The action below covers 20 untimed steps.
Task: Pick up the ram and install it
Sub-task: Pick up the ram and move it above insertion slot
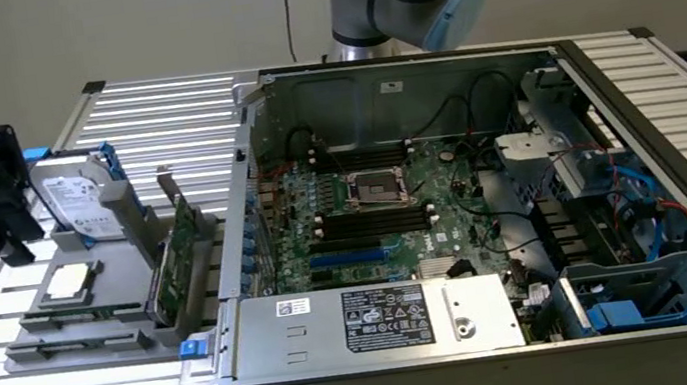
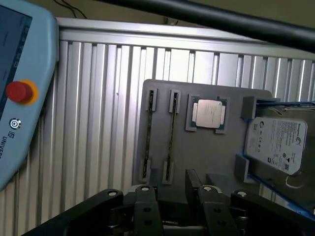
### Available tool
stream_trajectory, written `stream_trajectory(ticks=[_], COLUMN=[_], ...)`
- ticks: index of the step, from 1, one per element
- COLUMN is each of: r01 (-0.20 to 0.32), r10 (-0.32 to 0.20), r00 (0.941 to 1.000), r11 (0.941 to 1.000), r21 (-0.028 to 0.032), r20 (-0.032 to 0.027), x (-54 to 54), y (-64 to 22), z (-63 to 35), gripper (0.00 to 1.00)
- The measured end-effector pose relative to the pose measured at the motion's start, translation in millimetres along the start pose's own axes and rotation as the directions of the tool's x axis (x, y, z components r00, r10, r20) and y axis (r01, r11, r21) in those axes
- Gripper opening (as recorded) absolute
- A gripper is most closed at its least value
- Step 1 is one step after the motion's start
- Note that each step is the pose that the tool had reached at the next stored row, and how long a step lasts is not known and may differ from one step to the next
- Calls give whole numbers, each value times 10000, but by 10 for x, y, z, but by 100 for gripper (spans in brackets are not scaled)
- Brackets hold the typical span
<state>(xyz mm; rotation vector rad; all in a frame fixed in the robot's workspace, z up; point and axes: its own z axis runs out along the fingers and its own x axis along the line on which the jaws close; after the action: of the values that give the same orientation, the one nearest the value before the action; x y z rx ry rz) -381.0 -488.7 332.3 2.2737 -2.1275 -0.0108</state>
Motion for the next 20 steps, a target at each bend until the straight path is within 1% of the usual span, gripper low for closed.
stream_trajectory(ticks=[7, 13, 20], r01=[128, 152, -72], r10=[-128, -152, 72], r00=[9999, 9999, 10000], r11=[9999, 9999, 10000], r21=[-2, 4, 0], r20=[-6, 2, 27], x=[69, 143, 186], y=[0, 0, -8], z=[126, 238, 365], gripper=[36, 36, 36])
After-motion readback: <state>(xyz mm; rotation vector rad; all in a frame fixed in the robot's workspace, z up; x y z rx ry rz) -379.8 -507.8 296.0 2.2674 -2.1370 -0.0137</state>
